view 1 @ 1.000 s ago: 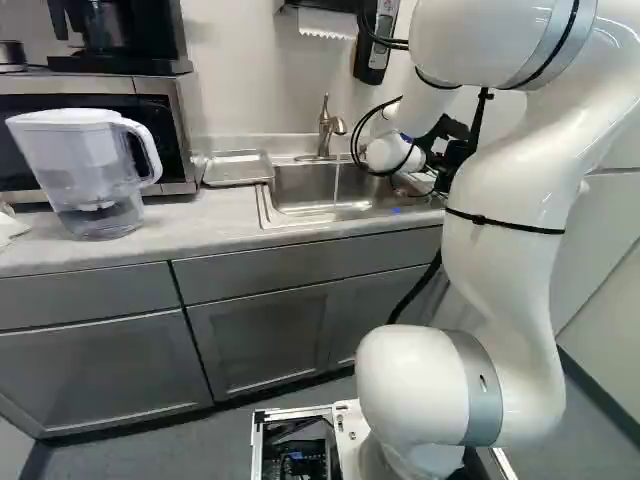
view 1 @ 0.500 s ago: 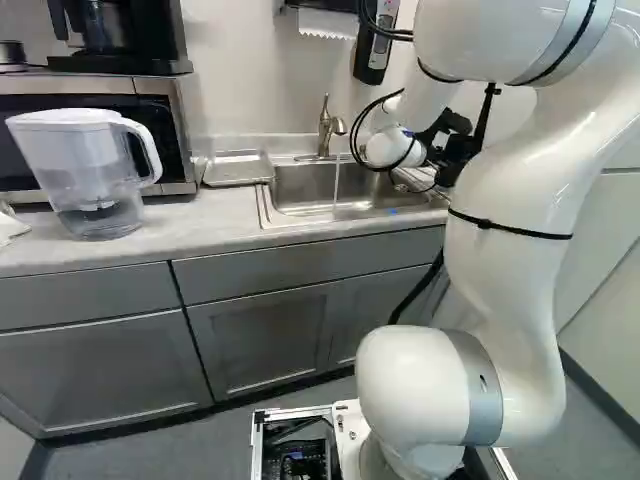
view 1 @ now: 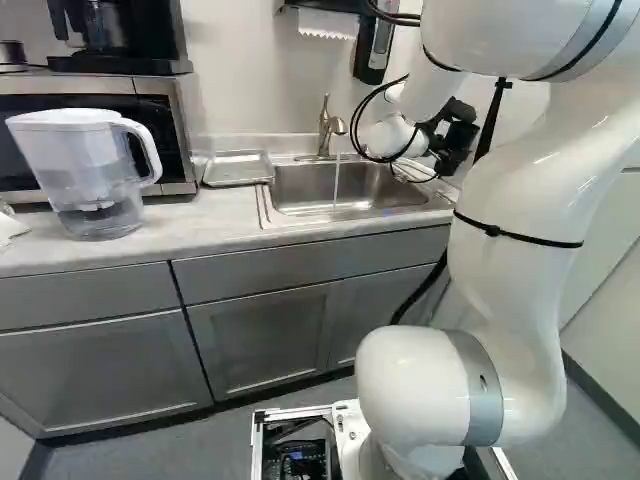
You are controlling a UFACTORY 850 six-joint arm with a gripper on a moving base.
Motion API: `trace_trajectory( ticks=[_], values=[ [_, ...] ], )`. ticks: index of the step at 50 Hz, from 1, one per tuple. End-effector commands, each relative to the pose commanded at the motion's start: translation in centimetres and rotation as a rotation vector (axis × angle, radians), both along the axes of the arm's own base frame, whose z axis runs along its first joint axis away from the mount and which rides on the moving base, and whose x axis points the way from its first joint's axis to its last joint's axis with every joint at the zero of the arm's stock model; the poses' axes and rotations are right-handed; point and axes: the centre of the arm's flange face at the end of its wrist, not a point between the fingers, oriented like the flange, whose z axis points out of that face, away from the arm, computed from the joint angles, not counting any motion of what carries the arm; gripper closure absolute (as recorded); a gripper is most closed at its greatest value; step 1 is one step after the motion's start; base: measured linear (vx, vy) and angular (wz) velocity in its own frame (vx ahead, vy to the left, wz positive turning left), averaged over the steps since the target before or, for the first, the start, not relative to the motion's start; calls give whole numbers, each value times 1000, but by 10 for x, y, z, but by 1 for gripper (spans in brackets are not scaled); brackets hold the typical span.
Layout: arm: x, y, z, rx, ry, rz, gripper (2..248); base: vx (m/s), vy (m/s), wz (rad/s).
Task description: Rinse the cup and place it in the tray
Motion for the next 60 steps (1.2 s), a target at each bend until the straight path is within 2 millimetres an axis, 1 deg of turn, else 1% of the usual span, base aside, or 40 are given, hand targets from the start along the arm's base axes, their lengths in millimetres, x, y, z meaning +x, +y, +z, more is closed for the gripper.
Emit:
trace_trajectory(
  ticks=[30, 60],
  values=[
    [9, 8, 38, -48, -27, 149, 125, 0, 0, 0],
    [19, 17, 70, -70, -22, 313, 125, 0, 0, 0]
  ],
)
